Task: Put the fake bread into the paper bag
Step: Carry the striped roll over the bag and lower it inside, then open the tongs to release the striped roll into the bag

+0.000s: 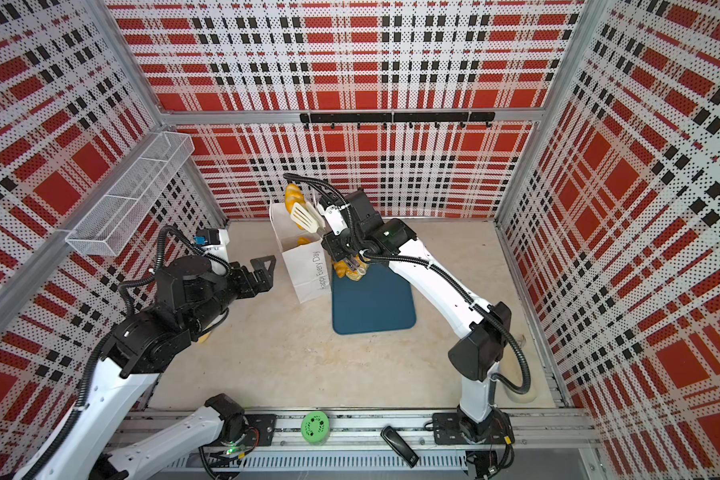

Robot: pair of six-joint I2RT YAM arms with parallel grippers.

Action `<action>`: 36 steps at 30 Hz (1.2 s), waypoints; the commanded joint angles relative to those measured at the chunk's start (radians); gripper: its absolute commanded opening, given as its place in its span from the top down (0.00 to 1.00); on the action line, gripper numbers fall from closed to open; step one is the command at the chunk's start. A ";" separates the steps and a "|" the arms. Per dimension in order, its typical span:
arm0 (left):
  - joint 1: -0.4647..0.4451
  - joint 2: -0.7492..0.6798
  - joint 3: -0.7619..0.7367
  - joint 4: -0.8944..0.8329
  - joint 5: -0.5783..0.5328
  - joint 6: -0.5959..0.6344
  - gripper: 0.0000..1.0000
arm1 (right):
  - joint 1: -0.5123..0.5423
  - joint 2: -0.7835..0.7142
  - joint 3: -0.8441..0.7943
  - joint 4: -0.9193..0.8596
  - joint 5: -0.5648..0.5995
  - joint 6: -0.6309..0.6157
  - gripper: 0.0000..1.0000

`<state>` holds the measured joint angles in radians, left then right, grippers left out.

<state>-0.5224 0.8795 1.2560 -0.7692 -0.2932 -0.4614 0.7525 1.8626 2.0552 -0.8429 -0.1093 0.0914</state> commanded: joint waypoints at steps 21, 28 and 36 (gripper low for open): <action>0.010 0.027 -0.050 -0.020 0.002 -0.031 0.01 | 0.004 0.112 0.189 -0.123 0.072 -0.064 0.53; 0.005 0.036 -0.044 -0.033 -0.006 -0.035 0.01 | 0.003 0.106 0.224 -0.137 0.063 -0.071 0.45; -0.070 0.047 -0.024 -0.050 -0.100 -0.034 0.01 | 0.004 0.036 0.191 -0.139 0.089 -0.078 0.44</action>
<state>-0.5591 0.9257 1.2125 -0.8021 -0.3264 -0.4900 0.7525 1.9682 2.2375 -1.0157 -0.0391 0.0338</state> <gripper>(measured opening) 0.994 0.556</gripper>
